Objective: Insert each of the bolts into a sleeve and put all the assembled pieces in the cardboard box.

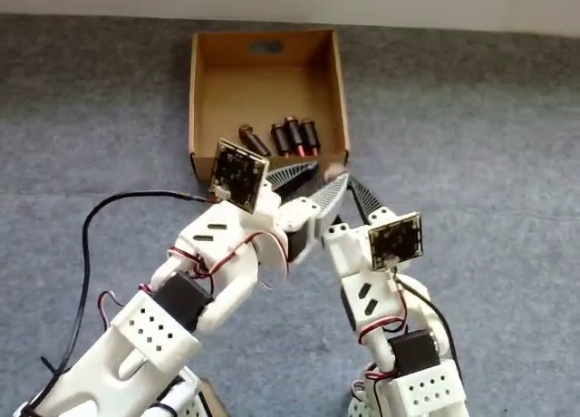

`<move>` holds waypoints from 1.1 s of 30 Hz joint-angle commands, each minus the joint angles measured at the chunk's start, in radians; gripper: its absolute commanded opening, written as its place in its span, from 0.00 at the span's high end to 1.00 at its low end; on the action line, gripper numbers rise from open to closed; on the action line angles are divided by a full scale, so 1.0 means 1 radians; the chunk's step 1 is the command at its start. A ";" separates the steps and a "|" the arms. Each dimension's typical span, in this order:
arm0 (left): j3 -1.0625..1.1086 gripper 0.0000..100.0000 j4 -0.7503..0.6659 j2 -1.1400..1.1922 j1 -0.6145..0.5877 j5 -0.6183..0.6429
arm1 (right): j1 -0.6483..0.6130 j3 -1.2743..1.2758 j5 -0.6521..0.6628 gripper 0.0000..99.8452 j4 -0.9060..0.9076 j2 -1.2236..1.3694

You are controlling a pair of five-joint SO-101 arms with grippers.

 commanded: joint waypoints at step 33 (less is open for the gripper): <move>0.341 0.99 0.512 -0.157 -0.615 -0.281 | 0.076 -0.814 -0.109 0.99 0.332 0.484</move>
